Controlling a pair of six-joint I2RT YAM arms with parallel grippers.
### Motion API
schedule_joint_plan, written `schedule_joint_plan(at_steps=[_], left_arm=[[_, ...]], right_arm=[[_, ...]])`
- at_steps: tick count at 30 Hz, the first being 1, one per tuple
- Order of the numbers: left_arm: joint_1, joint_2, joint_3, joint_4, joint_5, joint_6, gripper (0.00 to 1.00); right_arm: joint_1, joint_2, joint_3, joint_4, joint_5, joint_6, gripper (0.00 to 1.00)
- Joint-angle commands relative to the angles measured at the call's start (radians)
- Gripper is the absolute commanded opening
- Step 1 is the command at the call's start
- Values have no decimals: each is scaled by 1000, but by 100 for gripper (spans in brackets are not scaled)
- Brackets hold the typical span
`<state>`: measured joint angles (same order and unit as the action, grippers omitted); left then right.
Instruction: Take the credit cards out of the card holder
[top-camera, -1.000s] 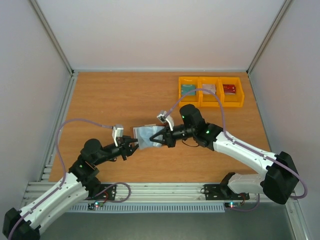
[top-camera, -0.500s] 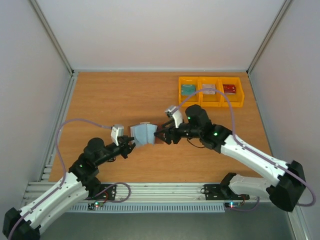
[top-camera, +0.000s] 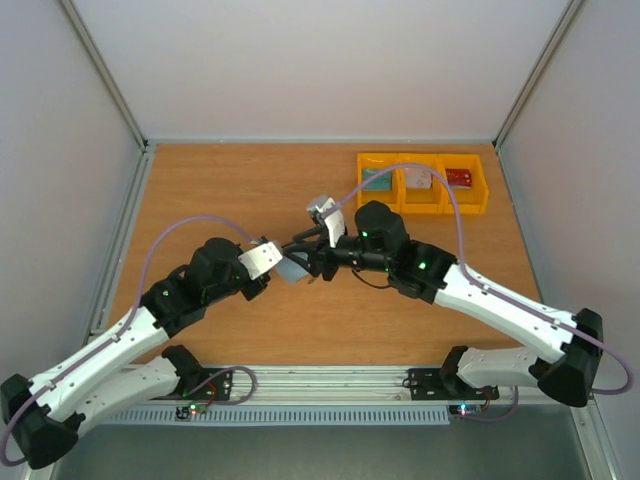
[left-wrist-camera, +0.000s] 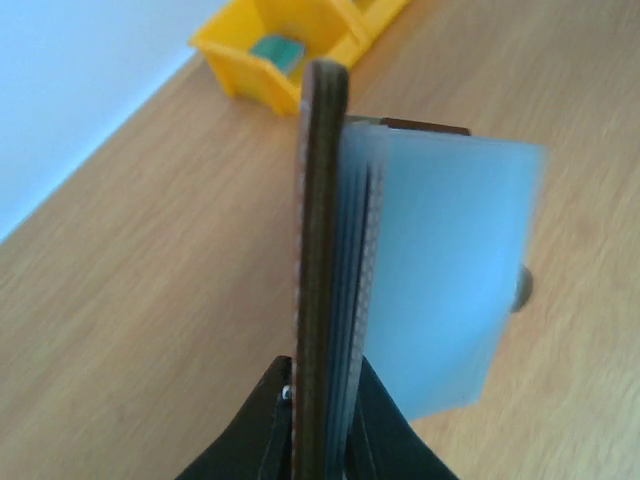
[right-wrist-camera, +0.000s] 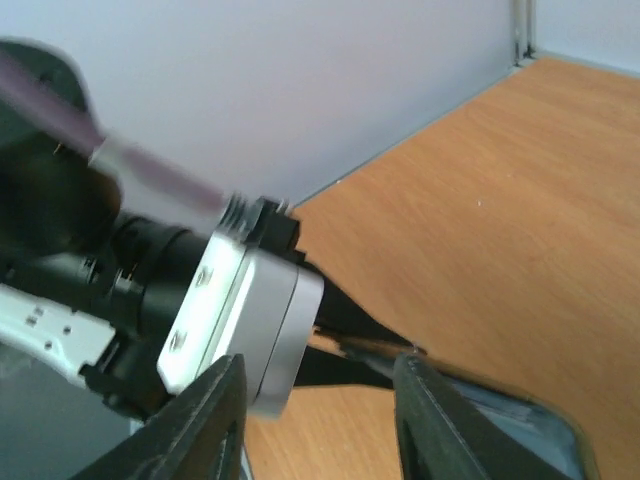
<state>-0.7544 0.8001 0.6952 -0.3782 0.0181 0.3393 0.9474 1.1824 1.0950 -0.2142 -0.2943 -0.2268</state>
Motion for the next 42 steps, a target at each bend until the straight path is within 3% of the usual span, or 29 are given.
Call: schedule_joint_plan(at_steps=[1,7,12,15,19,23,26,30,34,36,42], left_arm=[[-6,-12,29,-86,-25,36,0],[8,-57,31,-45,157,-241,0],[101,-83,-35,64,325,-579,0],[129,-105,-89,171,442,-669,0],[151,-129,-153,360,562,-797,0],[162,-137,-192,455,602,-868,0],[164,-143,-210,494,623,-878,0],[165,-144,-232,538,640,-888,0],[164,-146,-253,594,666,-895,0],[164,-148,-252,585,654,-893,0],[164,-163,-264,542,603,-875,0]], right_arm=[[1,53,-4,124,29,82,39],[1,14,-121,184,122,171,33],[1,-69,-204,230,5,155,32],[1,-46,-159,70,-65,126,30],[-1,-68,-173,-51,44,114,27],[-8,-71,-136,-222,242,87,26],[-9,-68,-121,-271,264,64,29],[-9,-56,-116,-212,106,30,40],[-9,-26,-99,-122,-84,2,40],[-9,-31,-102,-86,-103,6,40],[-17,-55,-47,-248,164,-2,48]])
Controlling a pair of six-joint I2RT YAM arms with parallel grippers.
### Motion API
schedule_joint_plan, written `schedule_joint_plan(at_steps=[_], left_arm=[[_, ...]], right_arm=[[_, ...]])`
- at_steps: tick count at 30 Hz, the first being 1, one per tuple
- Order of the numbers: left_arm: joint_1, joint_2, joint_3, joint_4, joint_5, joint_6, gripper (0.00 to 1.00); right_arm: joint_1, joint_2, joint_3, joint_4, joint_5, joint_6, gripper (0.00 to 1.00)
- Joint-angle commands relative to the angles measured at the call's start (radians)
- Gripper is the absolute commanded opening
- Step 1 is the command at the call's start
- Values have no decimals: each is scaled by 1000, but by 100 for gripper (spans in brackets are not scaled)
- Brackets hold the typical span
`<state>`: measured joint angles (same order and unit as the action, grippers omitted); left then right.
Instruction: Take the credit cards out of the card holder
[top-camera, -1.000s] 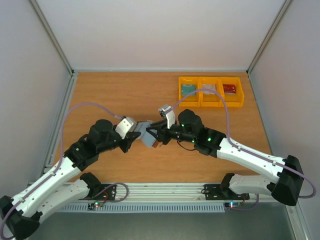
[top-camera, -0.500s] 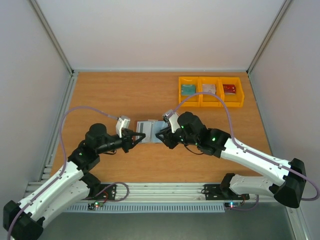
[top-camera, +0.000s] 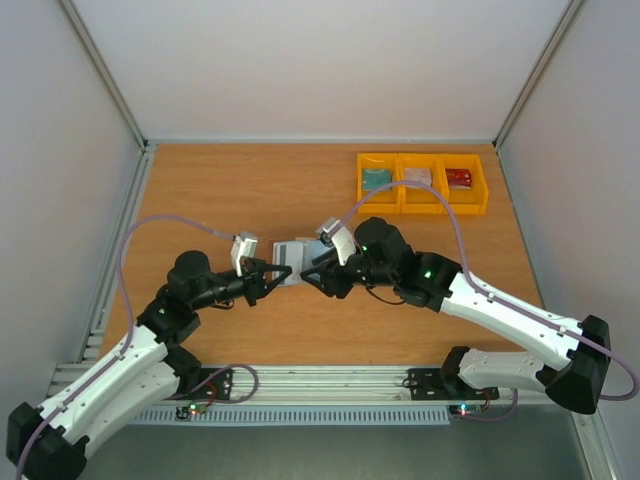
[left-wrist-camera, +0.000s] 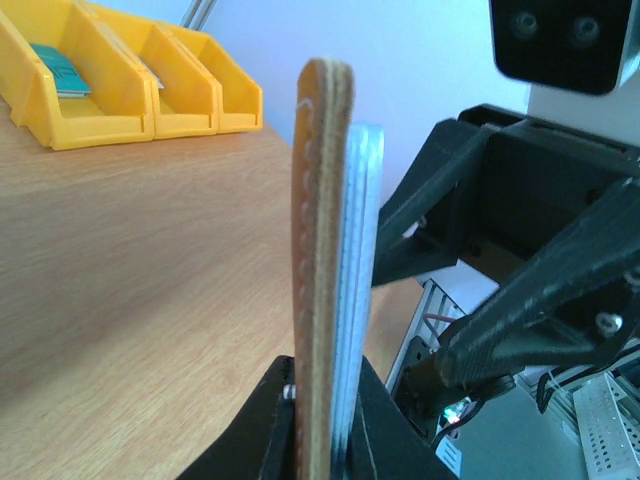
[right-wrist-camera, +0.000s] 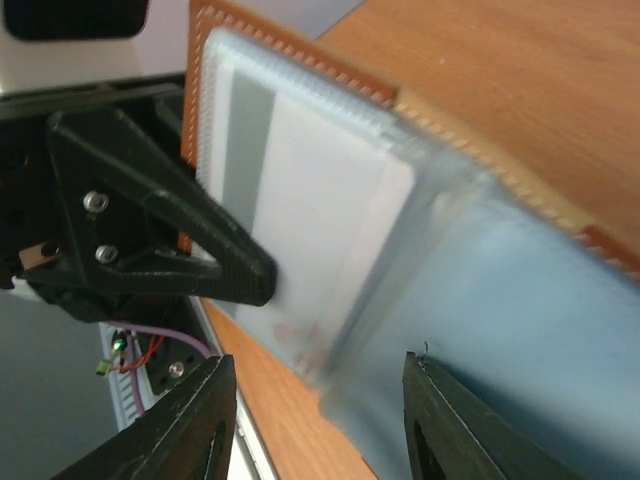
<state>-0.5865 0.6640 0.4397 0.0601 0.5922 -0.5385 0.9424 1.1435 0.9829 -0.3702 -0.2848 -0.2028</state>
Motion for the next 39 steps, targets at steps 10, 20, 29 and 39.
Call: schedule_joint_plan(at_steps=[10,20,29,39], left_arm=[[-4,-55,-24,153,66,43,0],[-4,-62,-32,207,139,51,0],[-4,-67,-49,256,188,73,0],[-4,-67,-55,257,162,57,0]], right_arm=[[-144,-85,61,-198,44,-76,78],[-213,-74,24,-169,-57,-101,98],[-220,-46,-6,-36,-373,-85,88],[-219,20,-10,102,-533,-9,26]])
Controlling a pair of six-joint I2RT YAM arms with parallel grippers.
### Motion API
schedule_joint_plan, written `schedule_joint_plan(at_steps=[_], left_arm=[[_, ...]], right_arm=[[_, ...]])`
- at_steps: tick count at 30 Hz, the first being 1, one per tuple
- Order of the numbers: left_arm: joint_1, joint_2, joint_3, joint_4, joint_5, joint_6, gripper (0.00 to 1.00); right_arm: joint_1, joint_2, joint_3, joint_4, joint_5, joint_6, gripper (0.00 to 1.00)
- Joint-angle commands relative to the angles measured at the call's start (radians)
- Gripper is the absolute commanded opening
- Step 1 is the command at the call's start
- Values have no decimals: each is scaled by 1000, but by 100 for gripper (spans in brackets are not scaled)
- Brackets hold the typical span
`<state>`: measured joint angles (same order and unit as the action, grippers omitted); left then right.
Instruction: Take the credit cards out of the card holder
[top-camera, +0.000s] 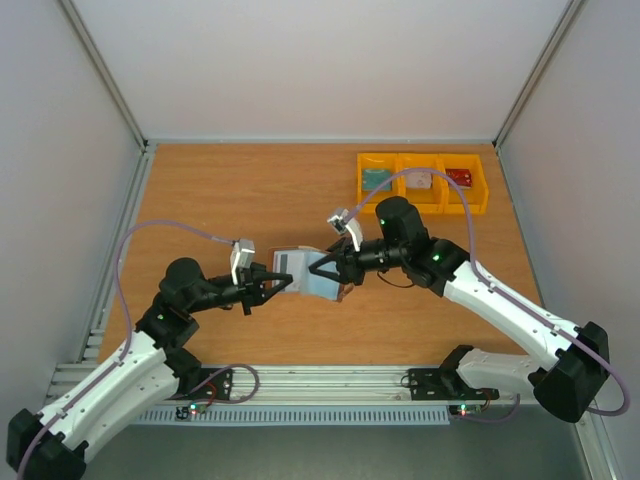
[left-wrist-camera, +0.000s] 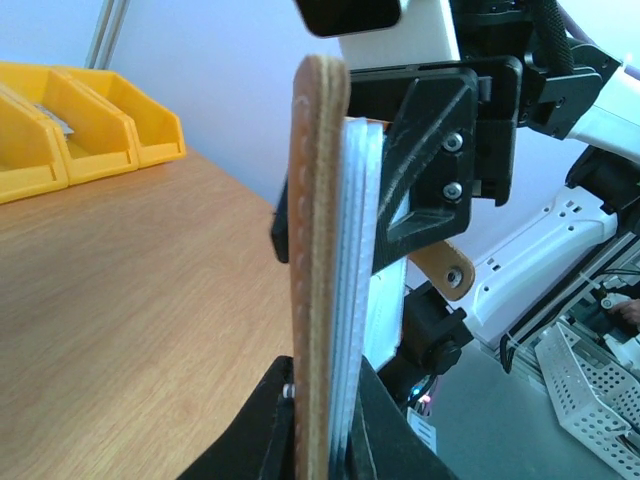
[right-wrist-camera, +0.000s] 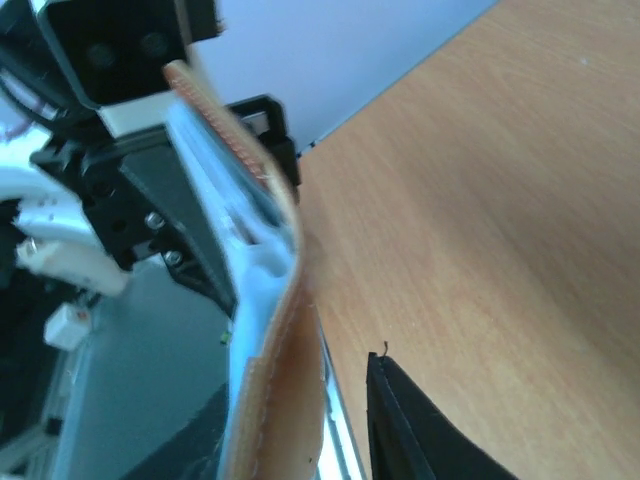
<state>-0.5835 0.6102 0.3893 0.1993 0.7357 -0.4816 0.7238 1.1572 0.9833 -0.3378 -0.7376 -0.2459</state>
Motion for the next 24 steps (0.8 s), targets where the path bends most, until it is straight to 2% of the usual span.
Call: schedule_joint_plan(at_steps=[1,3,4,7,10,15,19,24], left_arm=[[-7,-14,-6,110,15,-1,0],[-7,-18,-2,83,7,2,0],[-7,-19,0,71,4,3,1],[-5,-31,2,47,-10,0,26],[-3,-39,22,11,-5,-11,35],[-3,-62,64,-77,52,55,34],[-3,-90,90,-132,59,185,28],[-4,-69,92,-128,48,200,19]], right_arm=[[0,-2,-15,70,-79,37,18],[-1,-31,-31,69,-65,36,3],[0,-43,-39,69,-55,35,1],[-2,-73,-40,48,-43,12,1],[-10,-98,-12,-33,-39,-45,1],[-47,-133,29,-151,-80,-119,1],[-47,-125,63,-189,-102,-143,1],[-46,-114,70,-190,-120,-146,1]])
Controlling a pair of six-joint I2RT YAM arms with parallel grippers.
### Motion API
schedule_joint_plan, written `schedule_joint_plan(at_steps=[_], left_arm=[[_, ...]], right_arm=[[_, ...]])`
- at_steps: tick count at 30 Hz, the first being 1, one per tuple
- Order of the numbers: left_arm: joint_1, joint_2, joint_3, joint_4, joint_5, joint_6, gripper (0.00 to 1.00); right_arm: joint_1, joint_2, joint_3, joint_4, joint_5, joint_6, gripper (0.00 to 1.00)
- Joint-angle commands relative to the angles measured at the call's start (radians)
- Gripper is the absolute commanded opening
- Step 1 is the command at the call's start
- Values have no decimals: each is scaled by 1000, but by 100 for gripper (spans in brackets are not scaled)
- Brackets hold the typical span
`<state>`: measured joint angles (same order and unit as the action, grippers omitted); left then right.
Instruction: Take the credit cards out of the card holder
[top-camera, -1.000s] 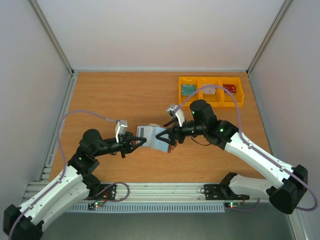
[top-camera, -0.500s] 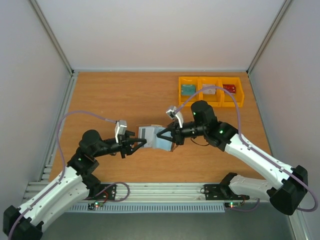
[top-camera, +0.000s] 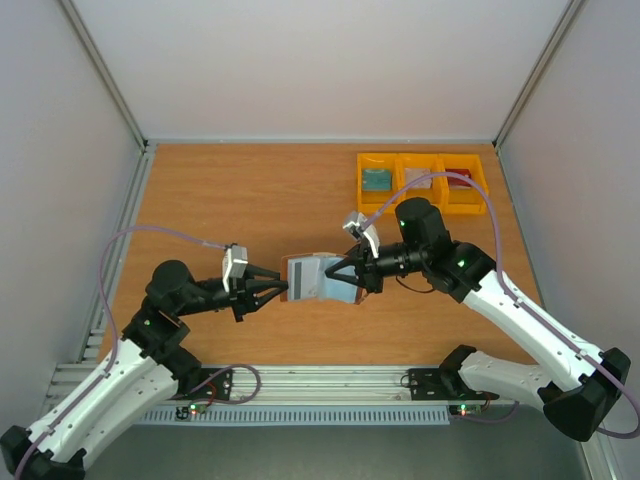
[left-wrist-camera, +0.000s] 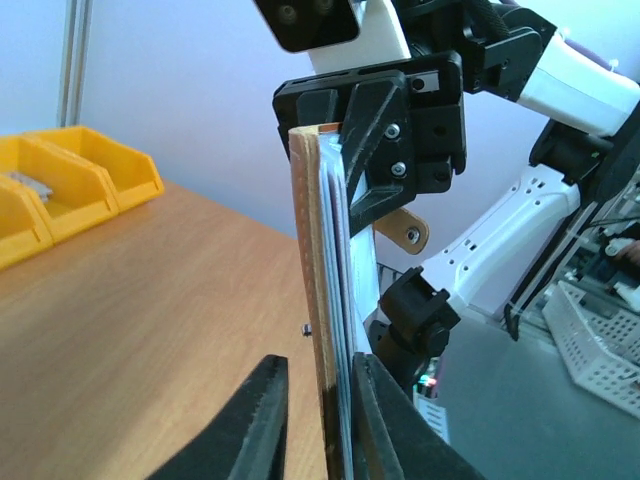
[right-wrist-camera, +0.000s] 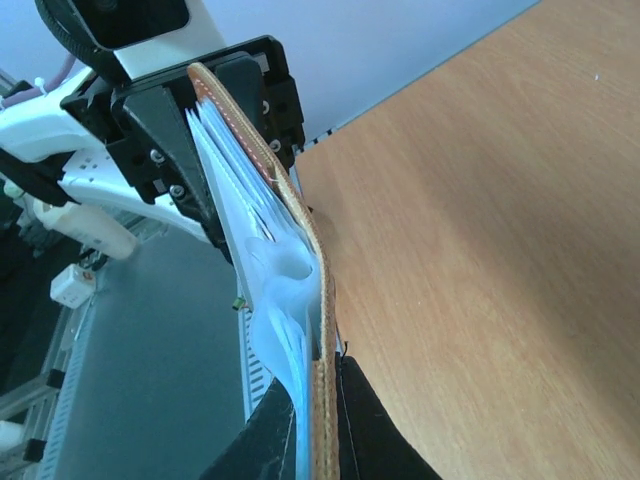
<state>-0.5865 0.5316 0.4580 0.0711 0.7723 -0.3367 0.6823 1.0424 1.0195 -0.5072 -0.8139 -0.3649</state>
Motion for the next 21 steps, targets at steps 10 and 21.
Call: schedule_joint_plan(at_steps=[10,21], left_arm=[[-15,52,14,49,-33,77,13],[-74,91,-8,143,-22,25,34]], right_arm=[[-4,10,37,17,-81,12,1],[-5,14,24,58,-30,47,1]])
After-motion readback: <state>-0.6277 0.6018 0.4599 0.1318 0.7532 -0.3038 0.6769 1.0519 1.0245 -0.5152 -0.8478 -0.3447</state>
